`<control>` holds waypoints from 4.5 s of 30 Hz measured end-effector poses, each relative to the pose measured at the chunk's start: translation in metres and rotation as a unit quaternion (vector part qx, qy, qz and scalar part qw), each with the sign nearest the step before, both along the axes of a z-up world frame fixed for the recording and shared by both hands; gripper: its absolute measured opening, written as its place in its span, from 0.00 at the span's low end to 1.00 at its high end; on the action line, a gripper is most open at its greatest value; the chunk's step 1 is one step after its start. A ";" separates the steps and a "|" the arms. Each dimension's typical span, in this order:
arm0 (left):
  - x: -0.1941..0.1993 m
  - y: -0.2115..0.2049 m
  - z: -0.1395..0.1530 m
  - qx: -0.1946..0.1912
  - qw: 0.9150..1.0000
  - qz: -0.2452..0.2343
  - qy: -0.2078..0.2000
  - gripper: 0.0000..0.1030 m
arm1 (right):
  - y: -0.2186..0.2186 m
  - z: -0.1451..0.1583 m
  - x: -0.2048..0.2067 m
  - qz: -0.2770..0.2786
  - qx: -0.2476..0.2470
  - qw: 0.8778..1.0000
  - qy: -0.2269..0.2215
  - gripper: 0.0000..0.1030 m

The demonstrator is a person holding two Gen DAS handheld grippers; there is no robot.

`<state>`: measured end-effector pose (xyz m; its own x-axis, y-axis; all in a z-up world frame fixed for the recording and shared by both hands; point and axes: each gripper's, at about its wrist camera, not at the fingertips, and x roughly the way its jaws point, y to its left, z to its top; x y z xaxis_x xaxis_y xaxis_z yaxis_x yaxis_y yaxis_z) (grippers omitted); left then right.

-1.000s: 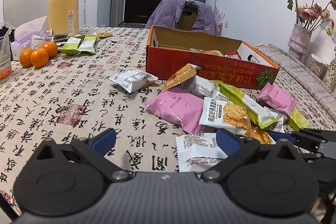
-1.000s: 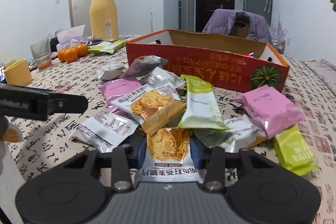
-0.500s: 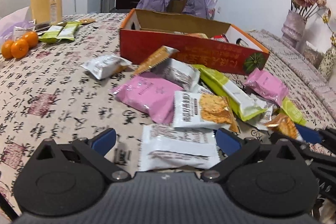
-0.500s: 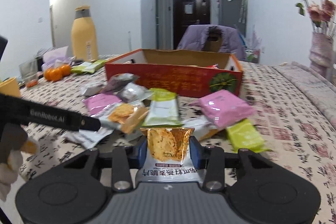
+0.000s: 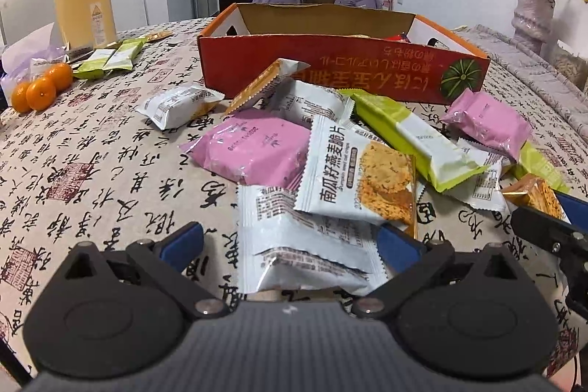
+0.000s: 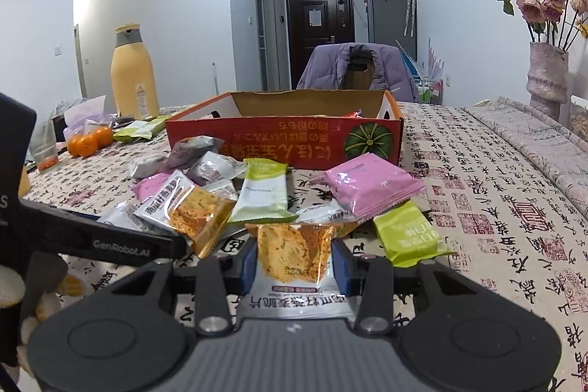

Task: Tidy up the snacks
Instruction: 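Grasp a white cookie packet with the right gripper, then lift the cookie packet with the right gripper while the left grasps a white packet, then carry both white packets into the cardboard box and open both grippers, then move both tools back to the snack pile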

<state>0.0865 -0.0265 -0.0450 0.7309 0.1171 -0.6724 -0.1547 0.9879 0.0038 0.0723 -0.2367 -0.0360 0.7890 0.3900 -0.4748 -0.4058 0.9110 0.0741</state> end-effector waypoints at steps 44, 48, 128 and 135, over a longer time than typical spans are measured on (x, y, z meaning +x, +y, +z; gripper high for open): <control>0.001 0.014 0.081 0.017 0.988 -0.049 -0.144 0.16 | 0.013 0.051 0.039 -0.017 0.021 0.998 -0.055 0.40; 0.023 0.016 0.094 0.019 0.986 -0.049 -0.160 0.16 | 0.022 0.065 0.063 -0.021 0.022 0.997 -0.067 0.40; 0.097 0.037 0.095 -0.007 0.987 0.004 -0.161 1.00 | 0.022 0.093 0.143 -0.069 0.034 0.995 -0.067 1.00; 0.060 0.040 0.078 -0.011 0.990 0.000 -0.142 1.00 | 0.012 0.069 0.105 -0.056 0.000 0.997 -0.050 1.00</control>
